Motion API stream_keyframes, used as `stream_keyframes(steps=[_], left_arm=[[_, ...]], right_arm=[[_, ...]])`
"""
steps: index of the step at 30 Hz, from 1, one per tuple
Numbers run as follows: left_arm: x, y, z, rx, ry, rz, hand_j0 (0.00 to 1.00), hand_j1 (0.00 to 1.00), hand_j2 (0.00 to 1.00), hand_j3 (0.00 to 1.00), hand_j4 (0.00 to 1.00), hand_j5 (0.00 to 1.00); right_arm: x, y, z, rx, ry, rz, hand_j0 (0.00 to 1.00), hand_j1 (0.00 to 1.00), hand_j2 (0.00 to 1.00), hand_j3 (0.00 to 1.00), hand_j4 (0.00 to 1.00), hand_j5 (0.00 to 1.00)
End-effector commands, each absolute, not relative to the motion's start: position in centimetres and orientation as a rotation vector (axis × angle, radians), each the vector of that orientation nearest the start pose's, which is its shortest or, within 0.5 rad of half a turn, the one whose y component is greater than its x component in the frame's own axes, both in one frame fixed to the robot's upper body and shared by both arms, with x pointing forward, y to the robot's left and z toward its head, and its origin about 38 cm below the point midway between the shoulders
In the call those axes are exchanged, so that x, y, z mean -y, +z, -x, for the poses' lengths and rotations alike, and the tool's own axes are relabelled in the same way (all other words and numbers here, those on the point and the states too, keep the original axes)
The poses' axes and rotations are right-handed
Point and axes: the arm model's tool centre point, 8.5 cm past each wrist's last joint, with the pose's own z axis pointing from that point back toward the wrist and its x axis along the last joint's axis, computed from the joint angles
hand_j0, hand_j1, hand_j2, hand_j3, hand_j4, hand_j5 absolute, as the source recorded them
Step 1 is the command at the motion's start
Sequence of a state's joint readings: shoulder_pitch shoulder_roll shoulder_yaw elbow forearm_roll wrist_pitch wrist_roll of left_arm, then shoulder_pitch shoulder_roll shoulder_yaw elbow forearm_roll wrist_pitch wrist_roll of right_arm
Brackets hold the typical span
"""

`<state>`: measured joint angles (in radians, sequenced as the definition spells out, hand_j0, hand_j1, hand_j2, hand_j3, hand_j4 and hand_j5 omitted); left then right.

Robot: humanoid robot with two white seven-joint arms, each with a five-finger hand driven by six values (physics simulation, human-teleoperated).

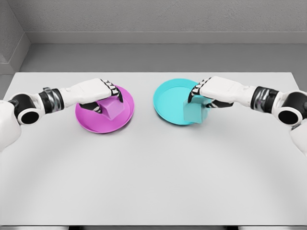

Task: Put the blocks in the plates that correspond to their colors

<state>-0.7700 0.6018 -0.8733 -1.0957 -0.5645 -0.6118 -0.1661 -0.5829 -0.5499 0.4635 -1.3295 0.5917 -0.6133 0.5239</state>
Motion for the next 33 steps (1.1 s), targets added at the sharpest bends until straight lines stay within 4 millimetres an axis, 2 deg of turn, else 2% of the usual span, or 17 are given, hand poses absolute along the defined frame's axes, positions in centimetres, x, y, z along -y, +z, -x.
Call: stream_keyframes(steps=[1,3,7,9,12,15,17,18,22,25,26,29,32,33], left_arm=[[-25.2,13.8,-48.2,1.5,-1.995,-0.412,0.73,0.73,0.73,0.73,0.73,0.73],[-25.1,13.9,-48.2,1.511,-1.985,-0.409,1.0,1.0,1.0,1.0,1.0,1.0],[-25.0,14.0,-48.3,1.522,-1.974,-0.408,1.0,1.0,1.0,1.0,1.0,1.0],[-25.1,14.1,-48.3,1.526,-1.971,-0.411,1.0,1.0,1.0,1.0,1.0,1.0],[-25.2,14.2,-48.3,1.529,-1.965,-0.413,1.0,1.0,1.0,1.0,1.0,1.0],[-25.4,14.5,-48.4,1.535,-1.958,-0.415,1.0,1.0,1.0,1.0,1.0,1.0],[-25.8,14.8,-48.4,1.537,-1.95,-0.42,1.0,1.0,1.0,1.0,1.0,1.0],[-26.5,15.1,-48.4,1.538,-1.933,-0.421,1.0,1.0,1.0,1.0,1.0,1.0],[-30.1,16.0,-48.1,1.501,-1.891,-0.458,1.0,1.0,1.0,1.0,1.0,1.0],[-34.8,17.4,-47.5,1.464,-1.821,-0.511,1.0,1.0,1.0,1.0,1.0,1.0],[-35.7,17.8,-47.4,1.454,-1.813,-0.525,1.0,1.0,1.0,1.0,1.0,1.0],[-38.0,18.2,-46.8,1.411,-1.804,-0.554,1.0,1.0,1.0,1.0,1.0,1.0],[-41.0,18.6,-45.8,1.361,-1.779,-0.584,1.0,1.0,1.0,1.0,1.0,1.0],[-42.5,19.1,-45.3,1.337,-1.771,-0.613,1.0,1.0,1.0,1.0,1.0,1.0]], right_arm=[[25.1,17.4,-46.0,1.493,1.988,0.393,0.6,0.6,0.6,0.6,0.6,0.6],[25.1,17.4,-46.1,1.491,1.986,0.392,0.6,0.6,0.6,0.6,0.6,0.6],[24.4,17.5,-46.7,1.508,1.97,0.384,0.61,0.61,0.61,0.61,0.61,0.61],[24.5,17.6,-46.8,1.509,1.964,0.387,0.72,0.72,0.72,0.72,0.72,0.72],[24.7,17.8,-46.9,1.515,1.958,0.391,0.99,0.99,0.99,0.99,0.99,0.99],[25.1,18.0,-46.7,1.529,1.943,0.394,1.0,1.0,1.0,1.0,1.0,1.0],[27.1,19.0,-46.6,1.534,1.904,0.436,1.0,1.0,1.0,1.0,1.0,1.0],[28.3,20.3,-46.4,1.549,1.888,0.479,1.0,1.0,1.0,1.0,1.0,1.0],[35.0,21.3,-44.5,1.554,1.711,0.563,1.0,1.0,1.0,1.0,1.0,1.0],[39.2,22.4,-43.0,1.553,1.621,0.568,1.0,1.0,1.0,1.0,1.0,1.0],[40.3,22.6,-42.5,1.557,1.588,0.574,1.0,1.0,1.0,1.0,1.0,1.0],[41.4,20.7,-41.3,1.516,1.562,0.547,1.0,1.0,1.0,1.0,1.0,1.0],[41.3,20.5,-41.1,1.515,1.565,0.542,1.0,1.0,1.0,1.0,1.0,1.0],[41.3,20.5,-41.2,1.517,1.564,0.541,1.0,1.0,1.0,1.0,1.0,1.0]])
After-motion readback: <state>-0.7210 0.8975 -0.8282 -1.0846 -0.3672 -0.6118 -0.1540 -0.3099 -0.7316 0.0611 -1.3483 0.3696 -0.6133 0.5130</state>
